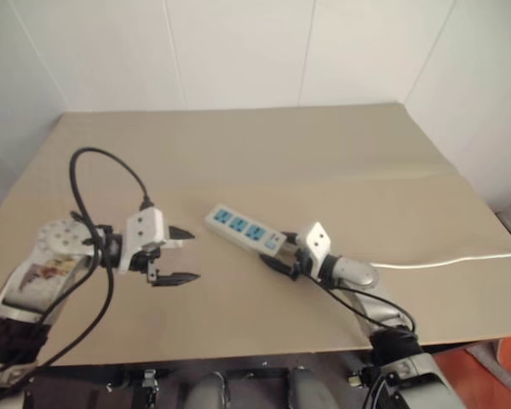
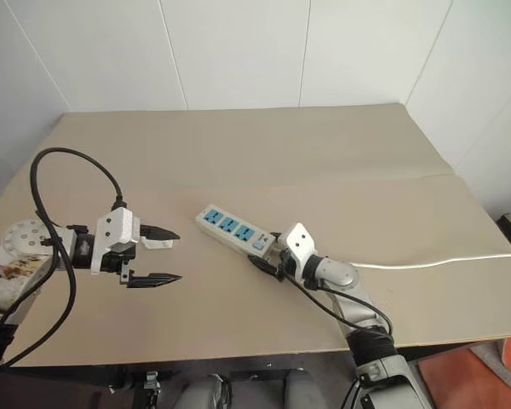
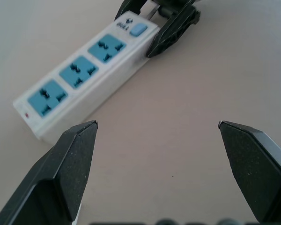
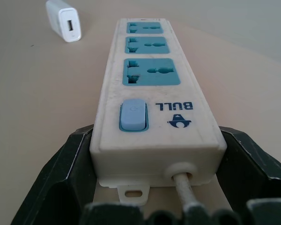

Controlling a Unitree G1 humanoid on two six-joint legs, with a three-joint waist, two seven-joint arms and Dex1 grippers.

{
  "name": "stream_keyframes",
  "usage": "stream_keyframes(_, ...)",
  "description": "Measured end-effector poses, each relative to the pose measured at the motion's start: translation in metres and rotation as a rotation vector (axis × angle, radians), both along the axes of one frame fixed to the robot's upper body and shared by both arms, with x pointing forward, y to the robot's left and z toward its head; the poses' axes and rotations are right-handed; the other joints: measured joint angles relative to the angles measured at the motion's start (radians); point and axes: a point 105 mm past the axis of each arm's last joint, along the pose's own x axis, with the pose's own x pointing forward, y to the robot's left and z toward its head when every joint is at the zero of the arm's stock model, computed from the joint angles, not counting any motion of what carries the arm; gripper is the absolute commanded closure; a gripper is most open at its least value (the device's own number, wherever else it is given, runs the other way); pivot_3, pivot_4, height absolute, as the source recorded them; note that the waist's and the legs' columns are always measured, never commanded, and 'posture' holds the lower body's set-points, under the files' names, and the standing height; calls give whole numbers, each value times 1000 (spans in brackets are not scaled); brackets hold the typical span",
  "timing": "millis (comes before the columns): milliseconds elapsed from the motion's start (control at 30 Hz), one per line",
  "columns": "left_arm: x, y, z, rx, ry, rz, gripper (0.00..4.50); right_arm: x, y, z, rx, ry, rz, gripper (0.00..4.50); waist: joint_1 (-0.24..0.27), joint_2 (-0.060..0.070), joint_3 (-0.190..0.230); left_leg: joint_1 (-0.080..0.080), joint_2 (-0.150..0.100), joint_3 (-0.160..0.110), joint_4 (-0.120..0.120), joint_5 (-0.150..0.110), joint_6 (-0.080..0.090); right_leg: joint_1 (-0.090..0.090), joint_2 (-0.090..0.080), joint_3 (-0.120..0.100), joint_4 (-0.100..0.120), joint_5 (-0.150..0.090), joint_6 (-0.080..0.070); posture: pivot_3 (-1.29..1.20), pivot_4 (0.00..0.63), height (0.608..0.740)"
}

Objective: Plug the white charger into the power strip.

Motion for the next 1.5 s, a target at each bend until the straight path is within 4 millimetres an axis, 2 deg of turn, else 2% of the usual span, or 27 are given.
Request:
stream_keyframes(100, 15, 5, 20, 77, -68, -59, 0, 0, -16, 2, -85, -20, 79, 1089, 2, 0, 0, 2, -1, 3, 0, 0, 0, 3, 0, 0, -1, 0, 0, 0, 150, 740)
stream_keyframes(267, 36, 12, 39, 170, -127, -95, 0, -1, -36, 6, -151, -6, 146, 1089, 1, -1, 0, 1, -1, 3, 0, 0, 0, 3, 0, -1, -2, 0, 0, 0, 150, 740)
stream_keyframes(367, 43, 15, 47, 217, -124, -144, 0, -11, -49, 5, -142, 64, 215, 1089, 0, -1, 0, -2, -1, 2, 0, 0, 0, 2, 0, -2, -3, 0, 0, 0, 150, 740)
stream_keyframes(433, 46, 17, 48, 269, -108, -169, 0, -19, -50, 5, -133, 96, 268, 1089, -3, -1, -1, -4, 0, 2, 1, 0, 1, 0, 0, -2, -2, 0, 1, 0, 150, 740)
stream_keyframes(633, 69, 13, 54, 550, -79, -217, 0, -40, -24, -2, -126, 137, 444, 1089, -12, -3, -1, -3, -1, 2, 1, 0, 1, -1, 1, -1, -1, -1, 2, 0, 150, 740)
stream_keyframes(700, 78, 7, 50, 633, -61, -238, 0, -43, -14, -4, -129, 137, 480, 1089, -13, -3, -1, -3, -1, 2, 1, 0, 1, -1, 1, -1, 0, -2, 3, 0, 150, 740)
stream_keyframes(833, 83, -4, 36, 672, -32, -307, 0, -48, -1, -4, -150, 119, 526, 1089, -22, -3, -1, -4, 0, 2, 1, 0, 1, -2, 1, -1, 0, -2, 3, 0, 150, 740)
stream_keyframes(1000, 91, -17, 42, 663, -15, -293, 0, -54, 9, -6, -150, 108, 550, 1089, -31, -4, -1, -4, 0, 1, 1, -1, 1, -2, 1, 0, 0, -2, 4, 0, 150, 740)
stream_keyframes(1100, 95, -14, 35, 742, 37, -253, 0, -57, 10, -7, -146, 104, 546, 1089, -32, -4, -1, -4, 0, 2, 1, -1, 1, -2, 2, 0, 0, -3, 5, 0, 150, 740)
stream_keyframes(1300, 97, 10, 10, 967, 208, -136, 0, -58, 12, -7, -146, 104, 532, 1089, -32, -6, -1, -3, 0, 2, 1, -1, 2, -2, 2, 0, 0, -3, 5, 0, 150, 740)
stream_keyframes(1500, 100, 3, 4, 1066, 237, -128, 0, -58, 17, -9, -152, 96, 516, 1089, -34, -9, -3, -2, 0, 2, 1, -1, 2, -2, 3, 1, 1, -3, 5, 0, 150, 740)
